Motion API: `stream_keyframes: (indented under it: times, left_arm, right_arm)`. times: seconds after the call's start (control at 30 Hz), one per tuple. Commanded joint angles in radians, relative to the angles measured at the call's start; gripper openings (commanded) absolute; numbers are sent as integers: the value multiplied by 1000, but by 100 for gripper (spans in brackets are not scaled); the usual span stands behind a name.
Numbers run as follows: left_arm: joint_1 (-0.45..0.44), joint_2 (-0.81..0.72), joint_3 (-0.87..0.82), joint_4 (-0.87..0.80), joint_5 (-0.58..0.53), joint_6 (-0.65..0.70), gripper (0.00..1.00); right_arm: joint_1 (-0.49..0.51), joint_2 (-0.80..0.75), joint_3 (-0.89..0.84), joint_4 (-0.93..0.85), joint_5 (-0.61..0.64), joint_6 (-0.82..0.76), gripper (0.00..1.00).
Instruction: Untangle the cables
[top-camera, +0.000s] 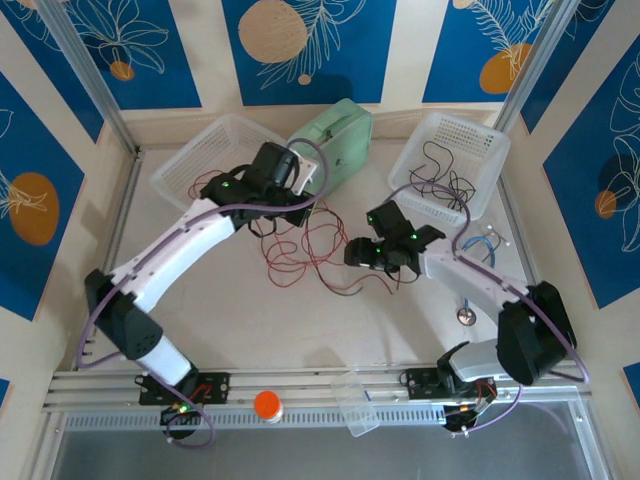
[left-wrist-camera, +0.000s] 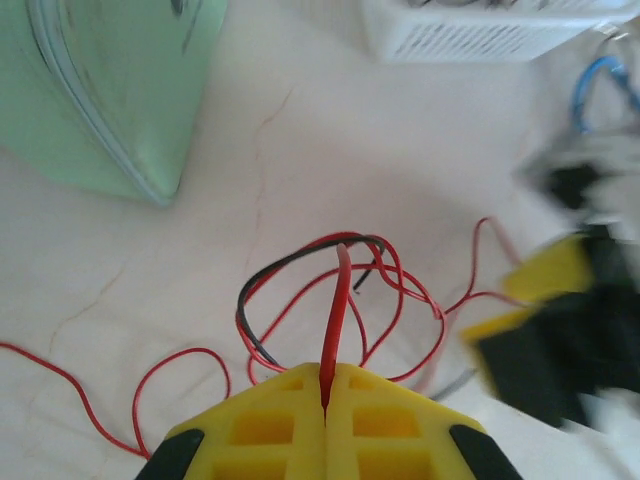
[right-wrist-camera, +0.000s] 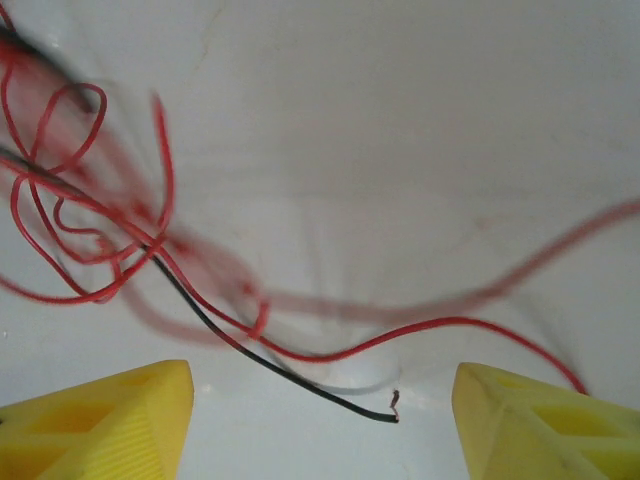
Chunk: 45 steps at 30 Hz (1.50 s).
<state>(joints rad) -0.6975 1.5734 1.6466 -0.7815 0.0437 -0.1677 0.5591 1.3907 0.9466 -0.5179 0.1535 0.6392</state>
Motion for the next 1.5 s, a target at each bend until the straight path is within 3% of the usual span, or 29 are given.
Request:
stream_keyframes:
  times: [0.0,0.13,0.4,0.53,0.83,0.9,1.03,1.2,1.47]
  left_arm:
    - [-13,-35,23,-127,-11,-34,0]
    - [-20,-82,30,-163,-1,-56,0]
    - [-22,-98,21,-188,-29,-66,0]
    - [-24,-100,29,-176,-16,-75,0]
    - [-28,-112,52,-186,-15,-88,0]
    - [-28,-118,57,-189,-18,-88,0]
    - [-29,-134,66,-210,-43,-94,0]
    - [-29,-168,109,-290,-142,-121,0]
    - [-28,-256,209,-359,-215,-138,0]
  right_arm:
    - [7,68,77,91,27,-49,70]
    - [7,112,134,148,9,-74,69]
    - [9,-14,164,160,-101,-165,70]
    - [11,35,208,108,-152,-200,63]
    - [67,147,245,115,-53,-126,58]
    - [67,162,259,107,-18,-110,54]
    - [68,157,266,80,85,-82,35]
    - [49,96,209,72,162,-62,16]
    - [-77,40,65,82,116,-24,9]
